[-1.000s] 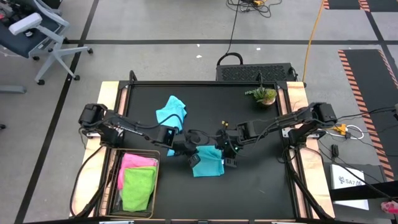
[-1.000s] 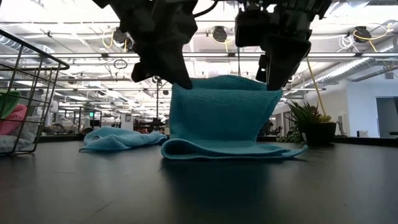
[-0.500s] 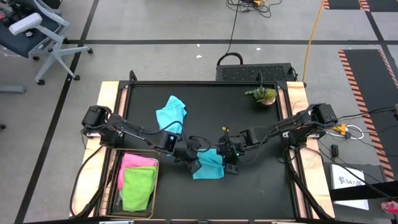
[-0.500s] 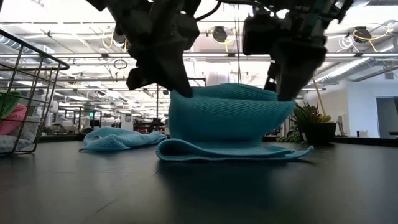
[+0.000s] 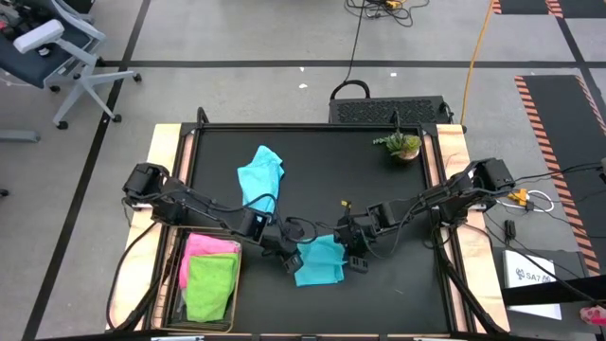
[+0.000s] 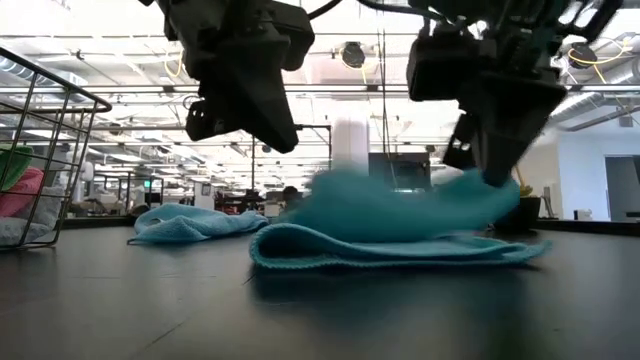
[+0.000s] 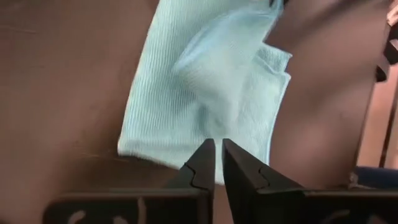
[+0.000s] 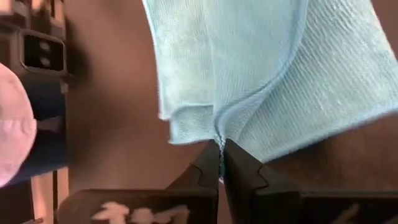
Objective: Fold microfiber towels
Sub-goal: Fold the right blue microfiber cloth
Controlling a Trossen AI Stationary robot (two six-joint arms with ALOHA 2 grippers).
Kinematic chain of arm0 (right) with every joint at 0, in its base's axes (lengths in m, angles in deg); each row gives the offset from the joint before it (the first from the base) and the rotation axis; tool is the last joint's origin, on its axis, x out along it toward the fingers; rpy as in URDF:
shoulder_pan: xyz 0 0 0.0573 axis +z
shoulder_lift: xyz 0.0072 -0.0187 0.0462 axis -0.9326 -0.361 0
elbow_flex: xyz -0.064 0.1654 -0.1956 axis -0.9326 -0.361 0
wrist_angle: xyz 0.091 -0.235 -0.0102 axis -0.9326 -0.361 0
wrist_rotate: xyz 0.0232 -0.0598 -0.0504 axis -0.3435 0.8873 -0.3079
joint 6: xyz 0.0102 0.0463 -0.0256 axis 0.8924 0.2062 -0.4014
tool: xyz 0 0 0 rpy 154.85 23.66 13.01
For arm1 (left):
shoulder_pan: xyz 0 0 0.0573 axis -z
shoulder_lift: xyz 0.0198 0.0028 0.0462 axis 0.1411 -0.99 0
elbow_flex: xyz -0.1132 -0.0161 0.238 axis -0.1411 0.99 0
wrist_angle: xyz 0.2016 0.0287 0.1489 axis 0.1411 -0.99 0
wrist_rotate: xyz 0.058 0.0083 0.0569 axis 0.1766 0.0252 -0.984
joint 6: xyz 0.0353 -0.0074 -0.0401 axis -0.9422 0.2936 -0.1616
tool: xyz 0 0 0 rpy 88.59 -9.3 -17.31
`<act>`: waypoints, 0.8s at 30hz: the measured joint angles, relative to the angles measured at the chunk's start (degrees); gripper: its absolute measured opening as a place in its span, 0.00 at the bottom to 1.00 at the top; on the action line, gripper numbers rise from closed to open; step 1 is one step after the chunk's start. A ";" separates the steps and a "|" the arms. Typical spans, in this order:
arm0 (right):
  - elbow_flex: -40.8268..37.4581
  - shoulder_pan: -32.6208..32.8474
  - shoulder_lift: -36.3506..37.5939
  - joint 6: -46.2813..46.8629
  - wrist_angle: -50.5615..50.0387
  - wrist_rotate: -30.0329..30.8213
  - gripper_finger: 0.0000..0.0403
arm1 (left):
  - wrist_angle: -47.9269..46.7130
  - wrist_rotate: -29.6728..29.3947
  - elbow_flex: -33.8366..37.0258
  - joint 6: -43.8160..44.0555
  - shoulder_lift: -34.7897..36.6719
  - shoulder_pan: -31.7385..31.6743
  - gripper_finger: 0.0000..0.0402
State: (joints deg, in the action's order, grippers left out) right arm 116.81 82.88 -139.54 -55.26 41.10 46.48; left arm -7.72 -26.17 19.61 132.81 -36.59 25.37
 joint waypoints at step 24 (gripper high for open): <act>0.13 3.80 0.00 -2.90 1.68 2.25 0.00 | -9.77 -11.16 0.07 -5.16 -1.43 -10.34 0.19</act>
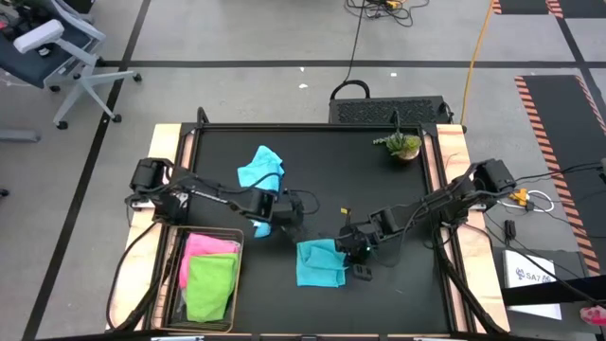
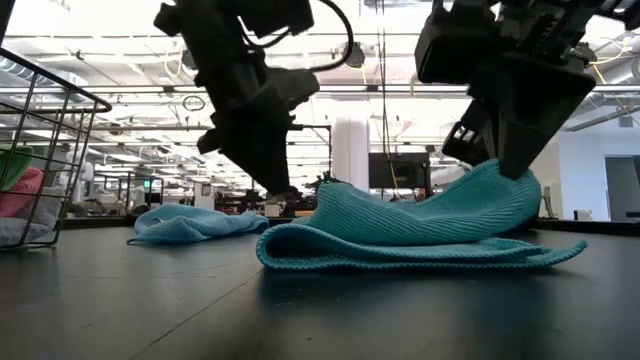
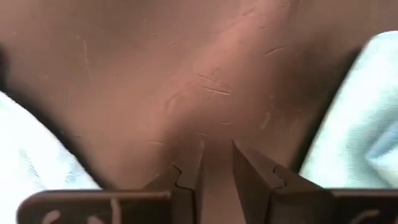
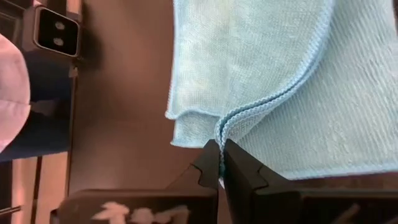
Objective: Fold microfiber towels
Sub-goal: Fold the right blue microfiber cloth
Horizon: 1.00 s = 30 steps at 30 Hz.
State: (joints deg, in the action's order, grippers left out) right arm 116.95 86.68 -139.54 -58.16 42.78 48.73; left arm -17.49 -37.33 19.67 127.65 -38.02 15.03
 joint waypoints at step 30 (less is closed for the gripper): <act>0.07 4.77 -0.07 -9.20 10.52 -5.93 0.21 | -0.17 4.52 0.00 -7.17 0.04 -4.56 0.12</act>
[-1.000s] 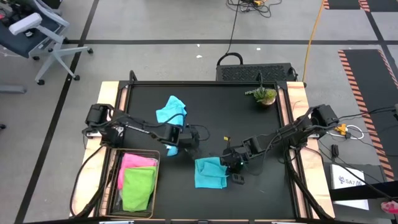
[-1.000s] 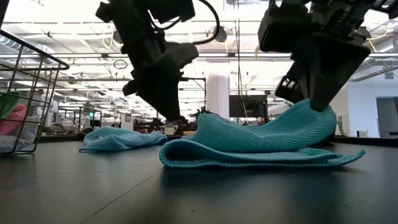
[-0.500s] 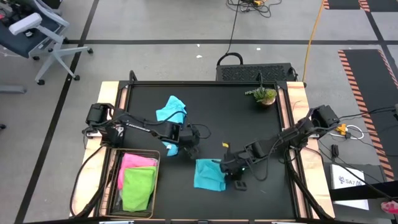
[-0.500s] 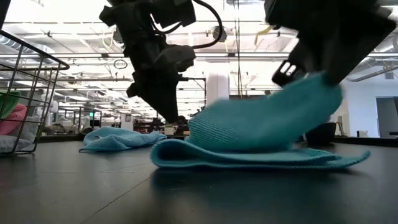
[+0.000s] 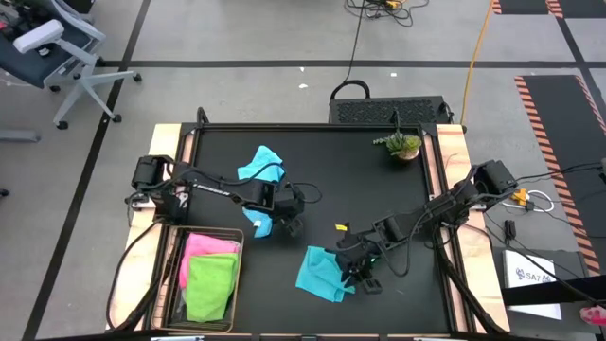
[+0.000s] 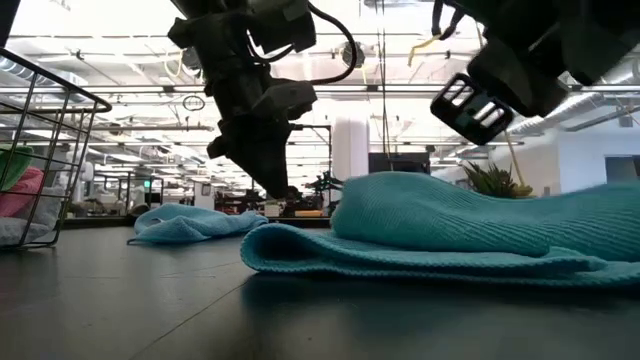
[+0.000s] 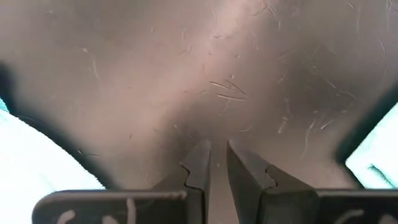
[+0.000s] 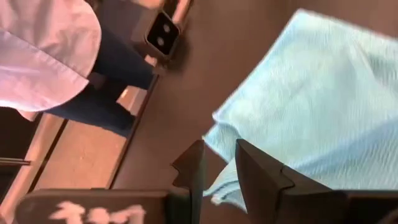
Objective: Fold microfiber towels
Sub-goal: Fold the right blue microfiber cloth
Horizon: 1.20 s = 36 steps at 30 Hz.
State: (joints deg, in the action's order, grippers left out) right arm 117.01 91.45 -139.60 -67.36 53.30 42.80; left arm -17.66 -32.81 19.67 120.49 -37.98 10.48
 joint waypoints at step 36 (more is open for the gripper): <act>-4.77 -2.95 3.85 21.69 -11.03 13.47 0.00 | 17.95 8.77 -0.02 -2.49 -3.17 10.14 0.01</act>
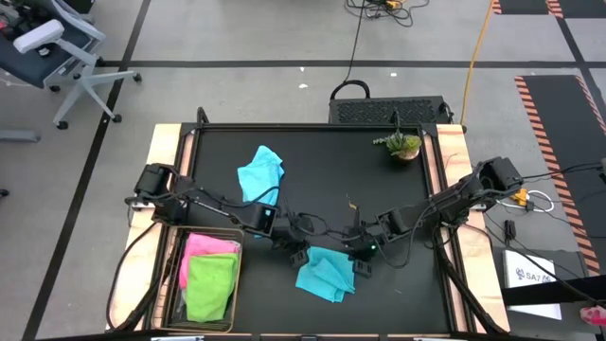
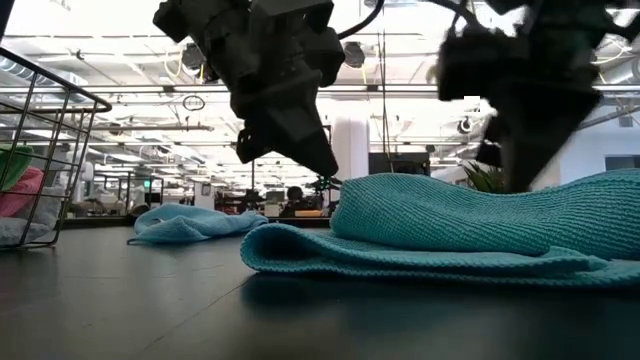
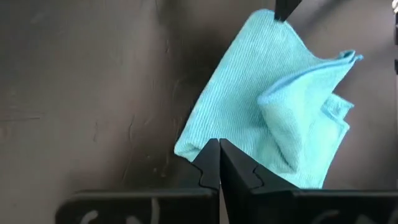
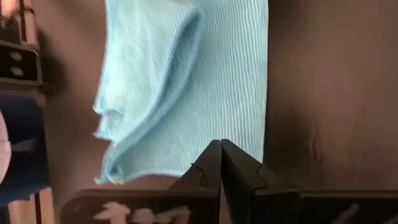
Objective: Fold microfiber towels
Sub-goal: Fold the right blue microfiber cloth
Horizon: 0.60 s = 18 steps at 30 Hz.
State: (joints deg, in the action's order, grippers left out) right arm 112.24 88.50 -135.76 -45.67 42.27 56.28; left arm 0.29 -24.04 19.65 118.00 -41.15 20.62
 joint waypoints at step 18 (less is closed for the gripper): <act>-3.36 1.10 -2.18 -3.60 9.58 0.68 0.00 | 0.08 -2.59 0.00 3.79 0.00 -1.42 0.03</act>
State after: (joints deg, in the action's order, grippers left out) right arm 108.88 89.59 -137.94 -49.27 51.85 56.96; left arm 0.38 -26.63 19.65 121.78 -41.15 19.20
